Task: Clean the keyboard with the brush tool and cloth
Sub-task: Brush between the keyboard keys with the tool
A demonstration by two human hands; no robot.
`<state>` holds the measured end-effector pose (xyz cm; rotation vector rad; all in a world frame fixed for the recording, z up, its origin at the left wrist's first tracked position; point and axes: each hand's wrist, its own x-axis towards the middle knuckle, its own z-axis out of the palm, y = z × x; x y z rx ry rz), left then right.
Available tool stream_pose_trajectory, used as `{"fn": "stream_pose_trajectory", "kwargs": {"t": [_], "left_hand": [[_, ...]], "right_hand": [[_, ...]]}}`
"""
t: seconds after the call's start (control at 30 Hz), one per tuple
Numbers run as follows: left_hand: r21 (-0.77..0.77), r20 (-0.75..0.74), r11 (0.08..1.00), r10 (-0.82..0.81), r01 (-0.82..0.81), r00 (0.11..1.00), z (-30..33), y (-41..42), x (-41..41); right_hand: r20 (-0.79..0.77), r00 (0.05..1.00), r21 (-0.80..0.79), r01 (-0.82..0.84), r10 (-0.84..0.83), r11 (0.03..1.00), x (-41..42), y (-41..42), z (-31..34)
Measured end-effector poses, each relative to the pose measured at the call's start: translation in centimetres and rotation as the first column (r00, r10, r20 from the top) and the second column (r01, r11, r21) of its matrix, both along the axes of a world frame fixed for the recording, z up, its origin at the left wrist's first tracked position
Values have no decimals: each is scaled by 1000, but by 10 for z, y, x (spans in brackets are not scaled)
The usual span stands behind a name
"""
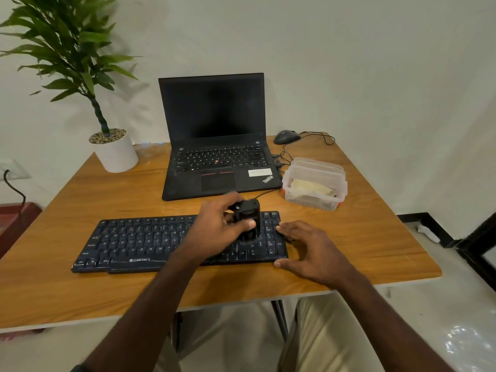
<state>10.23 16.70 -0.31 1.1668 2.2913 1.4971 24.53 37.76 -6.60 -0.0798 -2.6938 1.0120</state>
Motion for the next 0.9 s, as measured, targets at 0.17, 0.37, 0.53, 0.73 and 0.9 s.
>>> {"fn": "stream_pose_trajectory", "kwargs": {"t": [0.17,0.37,0.53,0.73,0.9], "left_hand": [[6,-4,996,-92,92,996,-11,19,17],[244,229,970,-46,-12,972,-19,40,33],[334,359,942,-87,-40,929,-23,33,32],[132,154,988,-103,82,983,-14,19,20],[278,214,946,108,-166,971,-9,-39,2]], "right_hand": [[6,1000,7,9,-9,1000,-1,-1,0],[2,1000,-9,20,-20,1000,-1,-3,4],[7,999,-5,46,-46,999,-2,-2,3],[12,999,12,51,-51,999,0,0,-2],[17,997,223,64,-69,973,-2,-5,-8]]}}
